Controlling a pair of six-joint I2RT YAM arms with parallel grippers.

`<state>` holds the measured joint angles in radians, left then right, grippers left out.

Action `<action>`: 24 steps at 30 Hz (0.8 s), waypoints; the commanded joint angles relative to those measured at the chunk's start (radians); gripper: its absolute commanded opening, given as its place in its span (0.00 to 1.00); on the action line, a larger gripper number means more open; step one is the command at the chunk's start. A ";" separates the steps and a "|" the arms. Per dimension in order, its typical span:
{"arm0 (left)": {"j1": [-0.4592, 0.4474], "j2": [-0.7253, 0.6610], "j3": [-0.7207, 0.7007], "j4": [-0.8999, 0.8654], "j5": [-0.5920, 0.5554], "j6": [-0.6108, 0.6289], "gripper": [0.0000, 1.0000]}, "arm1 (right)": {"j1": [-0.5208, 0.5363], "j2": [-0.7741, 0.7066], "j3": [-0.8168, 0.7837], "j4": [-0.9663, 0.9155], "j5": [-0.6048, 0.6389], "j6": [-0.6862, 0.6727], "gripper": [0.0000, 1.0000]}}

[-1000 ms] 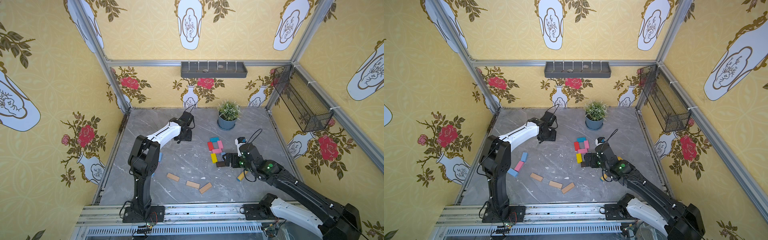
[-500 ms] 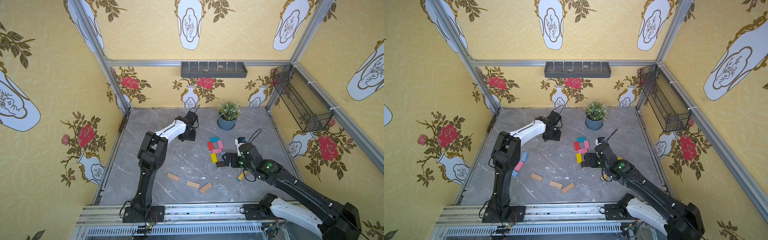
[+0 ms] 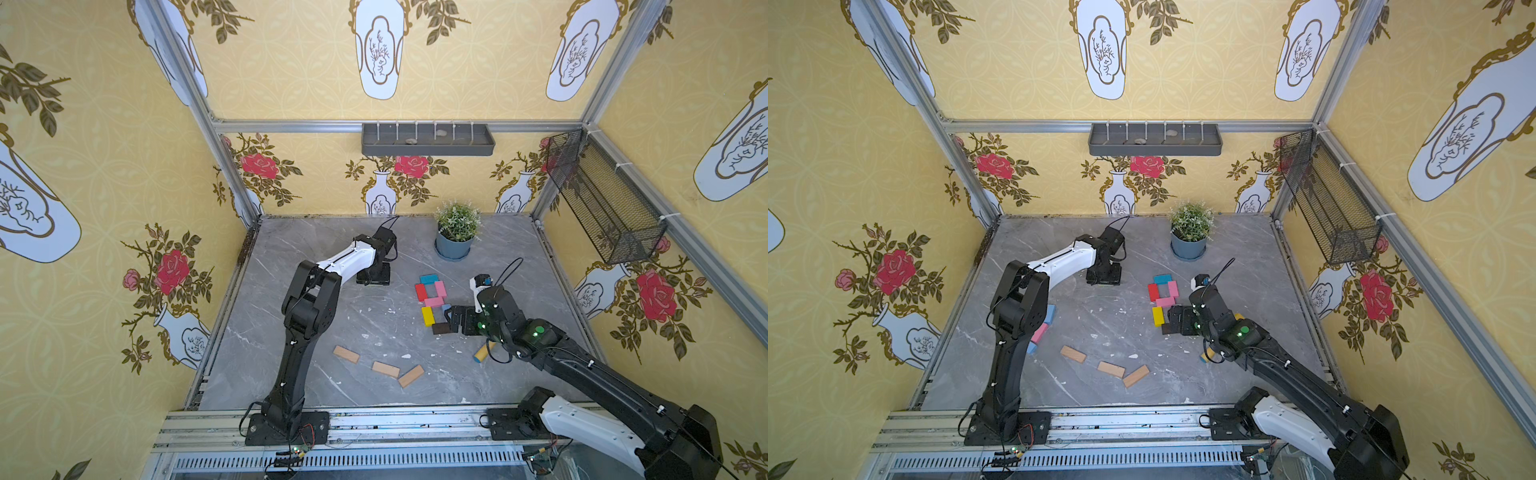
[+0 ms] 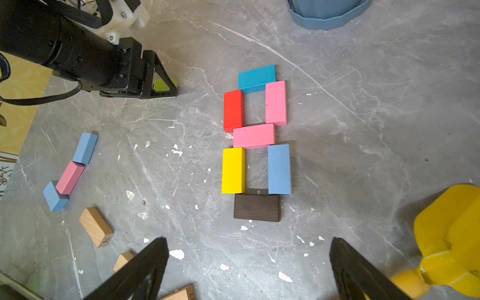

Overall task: Assemble the number 8 with building blocks
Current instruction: Place the building block at the center of the board.

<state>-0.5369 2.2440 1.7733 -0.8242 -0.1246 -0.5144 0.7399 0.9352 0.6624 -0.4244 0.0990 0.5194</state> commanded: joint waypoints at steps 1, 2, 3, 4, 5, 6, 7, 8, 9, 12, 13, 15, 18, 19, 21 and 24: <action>0.000 0.018 0.003 -0.022 -0.016 -0.028 0.56 | 0.001 -0.001 -0.005 0.010 0.002 -0.004 1.00; 0.000 0.019 0.003 -0.024 -0.017 -0.034 0.56 | 0.000 -0.001 -0.005 0.012 0.003 -0.003 1.00; 0.000 0.022 0.003 -0.024 -0.018 -0.037 0.57 | 0.000 0.000 -0.007 0.012 0.002 -0.003 1.00; 0.000 0.023 0.003 -0.024 -0.018 -0.039 0.58 | 0.000 0.000 -0.007 0.011 0.001 -0.003 1.00; 0.000 0.026 0.003 -0.026 -0.019 -0.042 0.59 | 0.000 0.000 -0.009 0.013 0.001 -0.003 1.00; 0.000 0.027 0.003 -0.027 -0.018 -0.046 0.59 | 0.000 0.000 -0.009 0.013 0.000 -0.003 1.00; 0.000 0.029 0.003 -0.028 -0.018 -0.045 0.60 | 0.000 -0.001 -0.008 0.013 0.001 -0.002 1.00; -0.001 0.029 0.002 -0.028 -0.018 -0.048 0.60 | 0.000 -0.001 -0.010 0.013 0.000 -0.002 1.00; 0.000 0.031 0.001 -0.028 -0.020 -0.049 0.61 | 0.000 -0.001 -0.011 0.013 0.001 -0.003 1.00; 0.000 0.029 0.000 -0.030 -0.020 -0.051 0.65 | 0.000 -0.003 -0.013 0.012 0.001 -0.003 1.00; 0.000 0.028 -0.001 -0.032 -0.020 -0.051 0.67 | 0.001 -0.004 -0.013 0.011 0.001 -0.002 1.00; 0.000 0.021 -0.003 -0.035 -0.026 -0.052 0.70 | 0.000 -0.006 -0.015 0.012 0.001 -0.002 1.00; 0.000 -0.001 -0.013 -0.032 -0.036 -0.057 0.78 | 0.000 -0.007 -0.015 0.012 0.001 -0.002 1.00; 0.000 -0.010 -0.018 -0.031 -0.040 -0.058 0.80 | 0.001 -0.007 -0.016 0.012 0.001 -0.002 1.00; 0.000 -0.035 -0.027 -0.032 -0.049 -0.063 0.84 | 0.001 -0.007 -0.016 0.012 0.001 -0.002 1.00; 0.000 -0.102 -0.065 -0.024 -0.084 -0.078 0.89 | 0.000 -0.007 -0.015 0.012 -0.001 -0.002 1.00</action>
<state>-0.5369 2.1830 1.7355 -0.8398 -0.1661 -0.5755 0.7399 0.9298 0.6483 -0.4240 0.0990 0.5194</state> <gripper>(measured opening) 0.883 0.995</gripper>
